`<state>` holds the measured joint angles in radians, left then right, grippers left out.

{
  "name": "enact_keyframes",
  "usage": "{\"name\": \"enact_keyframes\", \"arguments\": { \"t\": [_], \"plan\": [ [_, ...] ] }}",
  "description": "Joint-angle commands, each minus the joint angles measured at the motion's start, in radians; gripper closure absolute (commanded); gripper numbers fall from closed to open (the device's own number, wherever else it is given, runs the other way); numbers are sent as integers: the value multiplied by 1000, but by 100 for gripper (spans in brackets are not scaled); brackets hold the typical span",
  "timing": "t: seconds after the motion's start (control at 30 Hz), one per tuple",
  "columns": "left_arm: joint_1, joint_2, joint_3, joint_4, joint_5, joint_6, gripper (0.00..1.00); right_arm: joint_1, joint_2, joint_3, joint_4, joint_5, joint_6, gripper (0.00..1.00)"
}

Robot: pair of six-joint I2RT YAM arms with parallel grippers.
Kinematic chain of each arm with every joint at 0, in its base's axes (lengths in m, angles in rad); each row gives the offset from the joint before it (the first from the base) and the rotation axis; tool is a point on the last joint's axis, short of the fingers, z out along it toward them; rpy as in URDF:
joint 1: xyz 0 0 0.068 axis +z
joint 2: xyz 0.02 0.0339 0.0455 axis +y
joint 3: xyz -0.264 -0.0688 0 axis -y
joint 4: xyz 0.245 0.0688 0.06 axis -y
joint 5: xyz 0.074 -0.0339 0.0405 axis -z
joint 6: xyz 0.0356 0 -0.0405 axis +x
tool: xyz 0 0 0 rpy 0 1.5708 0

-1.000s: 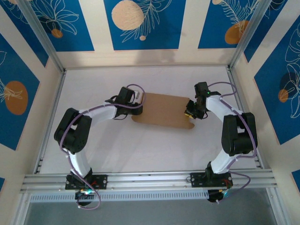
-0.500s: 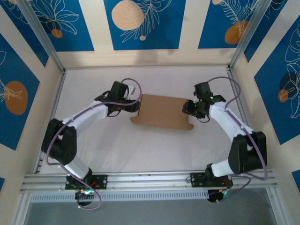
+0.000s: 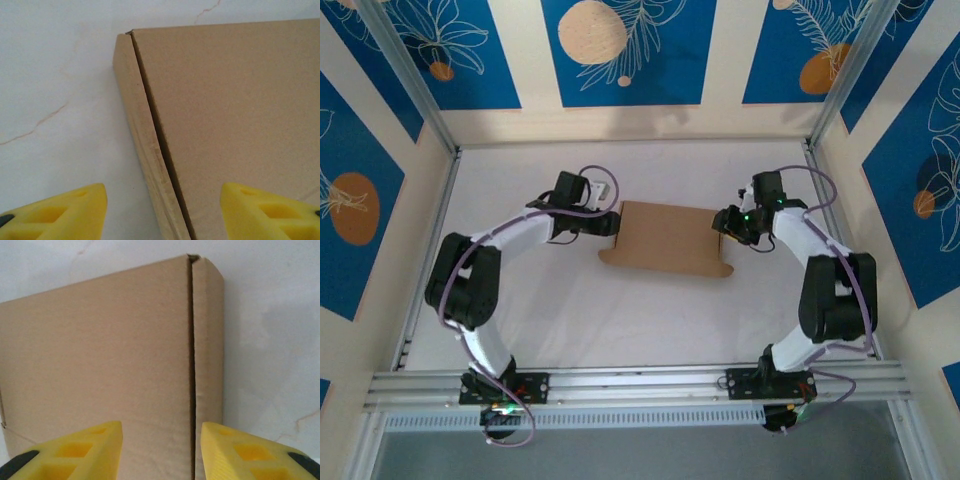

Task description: Fold the paper box

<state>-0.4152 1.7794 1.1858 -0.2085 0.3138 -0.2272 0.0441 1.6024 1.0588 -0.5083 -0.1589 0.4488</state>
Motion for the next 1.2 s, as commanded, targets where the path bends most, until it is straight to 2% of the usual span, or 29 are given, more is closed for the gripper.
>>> {"name": "enact_keyframes", "arguments": {
  "t": [0.0,0.2,0.43,0.53,0.7,0.93,1.17],
  "plan": [
    [-2,30,43,26,38,-5,39,-4,40,27,-8,-62,-11,54],
    [-2,71,50,23,25,-4,42,-9,57,-14,25,-47,-18,56],
    [-2,104,26,26,7,-11,51,-3,89,-20,18,-65,-31,70],
    [-2,107,12,41,13,-20,60,9,99,-24,15,-59,-28,73],
    [-10,116,1,63,57,-56,81,70,139,-18,6,-63,-27,76],
    [-16,143,-37,98,87,-107,84,136,181,-14,5,-83,0,76],
    [-25,129,-93,72,37,-148,88,186,193,-1,-40,16,38,80]
  ]
}}
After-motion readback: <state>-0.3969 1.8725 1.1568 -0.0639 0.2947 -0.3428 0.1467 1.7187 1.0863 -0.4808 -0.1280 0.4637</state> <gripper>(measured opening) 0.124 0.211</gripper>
